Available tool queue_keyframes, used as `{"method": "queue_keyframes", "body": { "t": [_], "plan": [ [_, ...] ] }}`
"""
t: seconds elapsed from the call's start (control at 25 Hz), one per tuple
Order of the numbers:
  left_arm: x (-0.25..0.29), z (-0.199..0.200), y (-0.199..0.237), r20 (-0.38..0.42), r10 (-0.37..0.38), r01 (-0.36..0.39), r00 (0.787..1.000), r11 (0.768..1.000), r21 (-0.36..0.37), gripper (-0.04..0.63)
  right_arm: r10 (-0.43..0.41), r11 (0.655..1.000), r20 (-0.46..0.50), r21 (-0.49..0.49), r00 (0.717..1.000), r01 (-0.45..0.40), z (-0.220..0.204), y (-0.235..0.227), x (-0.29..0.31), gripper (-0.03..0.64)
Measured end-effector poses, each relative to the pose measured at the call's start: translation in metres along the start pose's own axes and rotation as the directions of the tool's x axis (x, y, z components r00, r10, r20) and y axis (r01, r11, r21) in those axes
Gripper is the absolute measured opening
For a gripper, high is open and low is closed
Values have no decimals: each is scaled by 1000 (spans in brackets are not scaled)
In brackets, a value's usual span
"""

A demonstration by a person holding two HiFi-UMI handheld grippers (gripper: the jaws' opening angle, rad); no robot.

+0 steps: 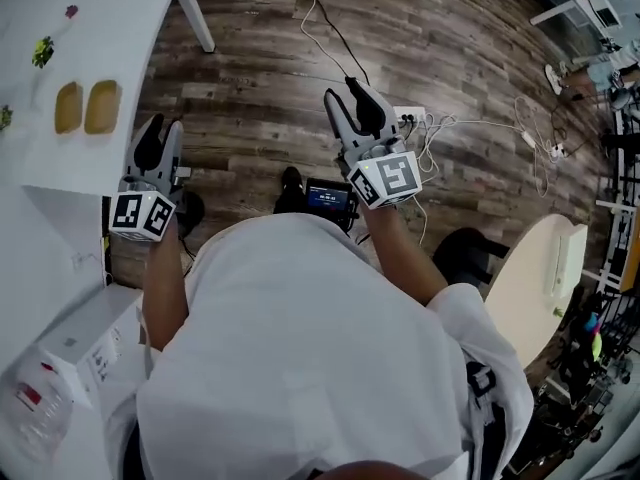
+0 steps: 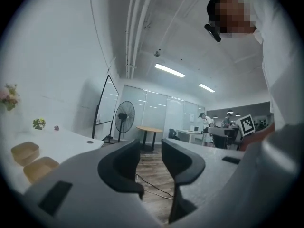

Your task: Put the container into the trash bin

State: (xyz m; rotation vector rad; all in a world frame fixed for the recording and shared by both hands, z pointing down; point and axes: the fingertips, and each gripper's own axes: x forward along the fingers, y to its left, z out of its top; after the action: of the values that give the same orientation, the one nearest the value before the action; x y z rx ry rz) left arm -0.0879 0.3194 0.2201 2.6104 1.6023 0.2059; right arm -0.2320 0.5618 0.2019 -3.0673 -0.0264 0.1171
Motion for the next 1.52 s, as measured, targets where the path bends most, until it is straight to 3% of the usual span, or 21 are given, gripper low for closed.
{"method": "queue_keyframes", "body": {
  "t": [0.12,0.36,0.76,1.0,1.12,1.32,1.52],
  "plan": [
    [30,16,11,3,70,-70,998,997,20,138,65,998,5,15,998,-65,1,-35,38,164],
    [65,26,33,-3,146,-146,989,988,44,138,118,992,2,54,993,-118,-13,-78,97,163],
    [92,24,118,11,275,-275,962,961,10,138,212,973,-65,109,975,-204,-56,-81,190,160],
    [109,9,210,12,348,-347,938,937,-28,143,278,959,-107,89,955,-269,-71,-65,290,155],
    [111,4,265,7,398,-396,917,915,-76,149,350,937,-118,54,929,-346,-66,-40,350,155],
    [99,11,356,-14,496,-493,868,859,-138,155,457,889,-124,36,881,-456,-58,7,455,155],
    [58,2,418,-69,596,-596,800,777,-201,158,608,790,-156,31,778,-612,-67,83,549,155]
  ]
}}
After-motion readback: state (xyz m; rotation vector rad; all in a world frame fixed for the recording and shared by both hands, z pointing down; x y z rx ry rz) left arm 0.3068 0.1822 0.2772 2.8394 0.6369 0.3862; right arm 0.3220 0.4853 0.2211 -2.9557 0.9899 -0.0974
